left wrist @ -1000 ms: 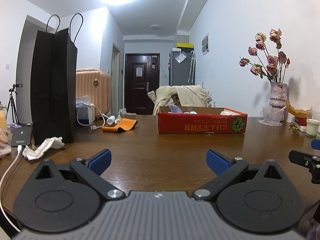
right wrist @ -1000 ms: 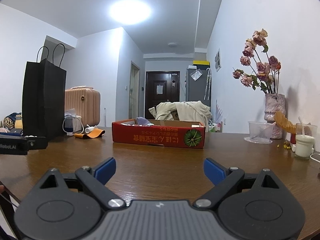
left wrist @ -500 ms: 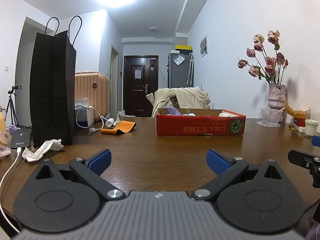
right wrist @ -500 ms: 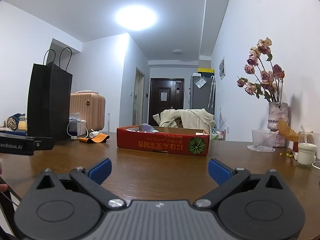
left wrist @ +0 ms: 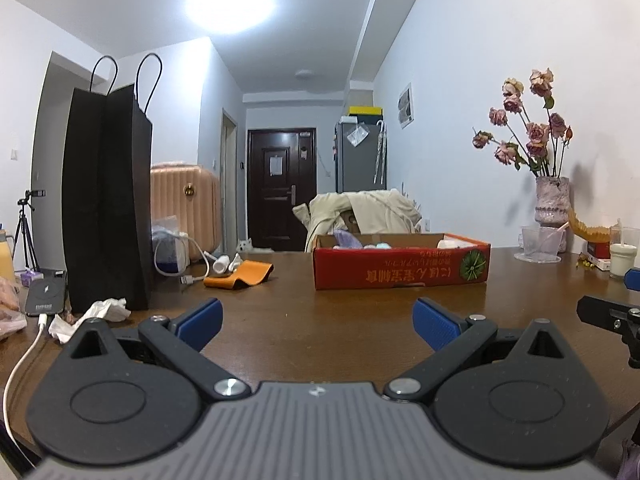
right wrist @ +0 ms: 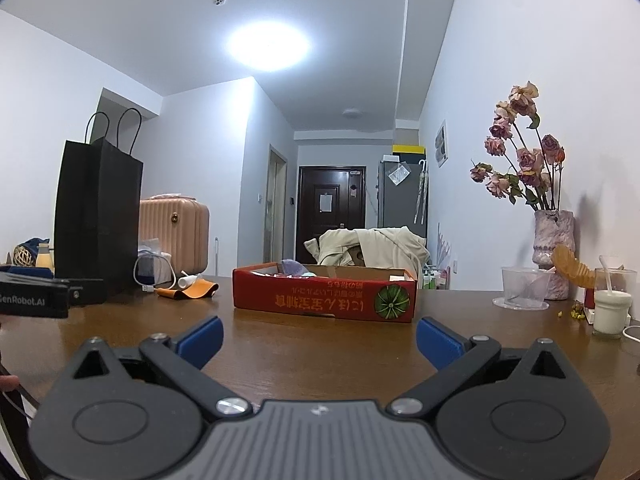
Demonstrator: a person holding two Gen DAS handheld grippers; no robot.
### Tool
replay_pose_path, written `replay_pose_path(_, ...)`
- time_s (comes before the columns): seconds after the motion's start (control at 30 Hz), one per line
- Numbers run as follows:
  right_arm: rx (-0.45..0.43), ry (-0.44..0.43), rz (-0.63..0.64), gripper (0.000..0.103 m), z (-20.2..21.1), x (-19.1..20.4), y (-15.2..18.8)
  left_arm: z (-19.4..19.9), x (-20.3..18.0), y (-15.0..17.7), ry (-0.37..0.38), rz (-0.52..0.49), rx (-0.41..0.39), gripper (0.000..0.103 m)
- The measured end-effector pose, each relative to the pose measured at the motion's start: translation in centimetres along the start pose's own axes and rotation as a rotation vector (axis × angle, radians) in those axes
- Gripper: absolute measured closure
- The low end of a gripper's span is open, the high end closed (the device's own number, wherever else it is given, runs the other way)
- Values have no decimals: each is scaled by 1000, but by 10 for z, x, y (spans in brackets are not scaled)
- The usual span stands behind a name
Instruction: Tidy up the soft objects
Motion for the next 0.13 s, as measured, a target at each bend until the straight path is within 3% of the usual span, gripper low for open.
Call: replay_pose_path(0.13,-29,-26,-14,0,-5,4,-17,-10,5,-14,8,20,-7,0)
Point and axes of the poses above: each gripper's, at about its wrist camera, not at the fingertips, and z roughly against the way its jaws point, x to its left, y to its underside, the point moved 3 cm from there along -z, roughly the way its jaws point, and after that the axes turned 9 degrees about -z, right-handed, at the moved point
